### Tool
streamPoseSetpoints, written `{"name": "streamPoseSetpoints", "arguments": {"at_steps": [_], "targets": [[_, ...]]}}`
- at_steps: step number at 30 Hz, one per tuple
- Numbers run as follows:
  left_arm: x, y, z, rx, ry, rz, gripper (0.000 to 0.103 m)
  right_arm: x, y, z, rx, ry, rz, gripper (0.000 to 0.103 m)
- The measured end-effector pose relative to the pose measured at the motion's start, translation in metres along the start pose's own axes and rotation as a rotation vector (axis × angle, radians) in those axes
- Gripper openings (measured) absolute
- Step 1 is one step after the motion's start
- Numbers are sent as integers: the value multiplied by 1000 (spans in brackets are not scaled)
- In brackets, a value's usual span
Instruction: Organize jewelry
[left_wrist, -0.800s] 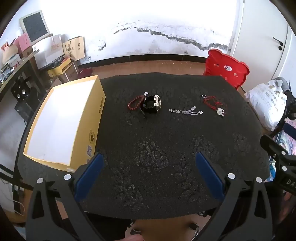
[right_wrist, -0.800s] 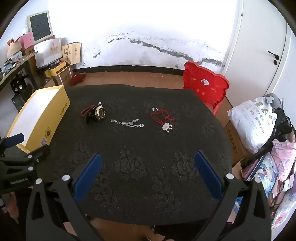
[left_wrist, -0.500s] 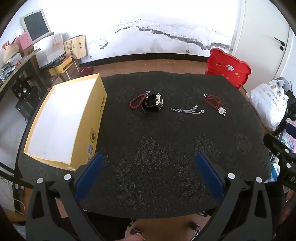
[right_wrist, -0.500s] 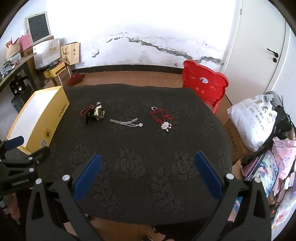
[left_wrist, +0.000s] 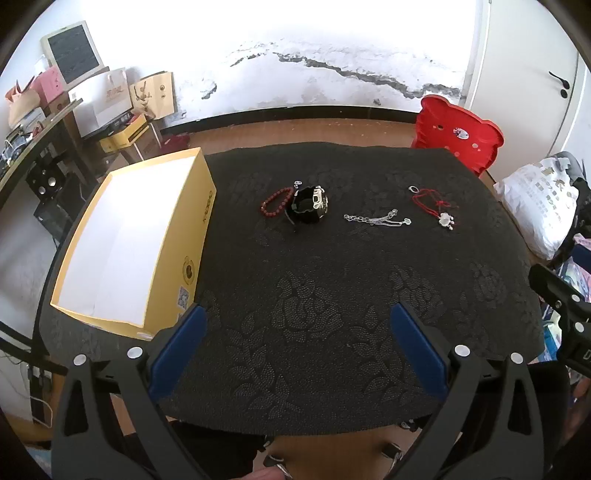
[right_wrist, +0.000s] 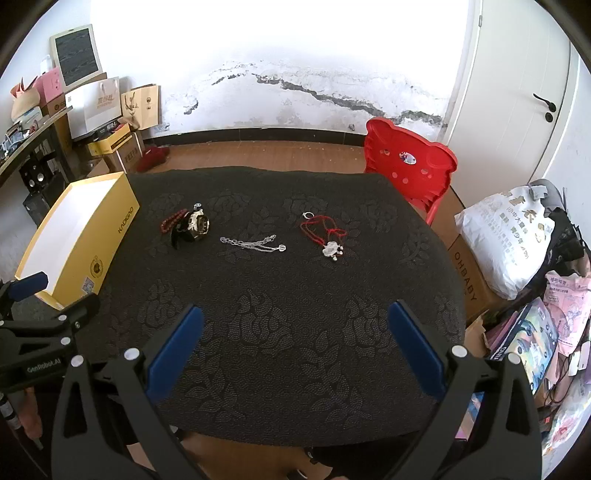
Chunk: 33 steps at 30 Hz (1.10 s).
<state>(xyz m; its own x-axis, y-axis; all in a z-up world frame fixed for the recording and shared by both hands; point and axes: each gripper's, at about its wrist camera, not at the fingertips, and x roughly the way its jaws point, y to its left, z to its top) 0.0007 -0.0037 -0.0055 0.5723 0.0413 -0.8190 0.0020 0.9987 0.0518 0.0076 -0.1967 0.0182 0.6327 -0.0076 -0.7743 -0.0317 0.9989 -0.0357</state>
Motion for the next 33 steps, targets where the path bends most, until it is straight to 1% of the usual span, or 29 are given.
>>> {"name": "streamPoseSetpoints", "arguments": {"at_steps": [33], "targets": [[0,3,0,0,5,6,97,0,2,0,-5,1,-3,97]]}}
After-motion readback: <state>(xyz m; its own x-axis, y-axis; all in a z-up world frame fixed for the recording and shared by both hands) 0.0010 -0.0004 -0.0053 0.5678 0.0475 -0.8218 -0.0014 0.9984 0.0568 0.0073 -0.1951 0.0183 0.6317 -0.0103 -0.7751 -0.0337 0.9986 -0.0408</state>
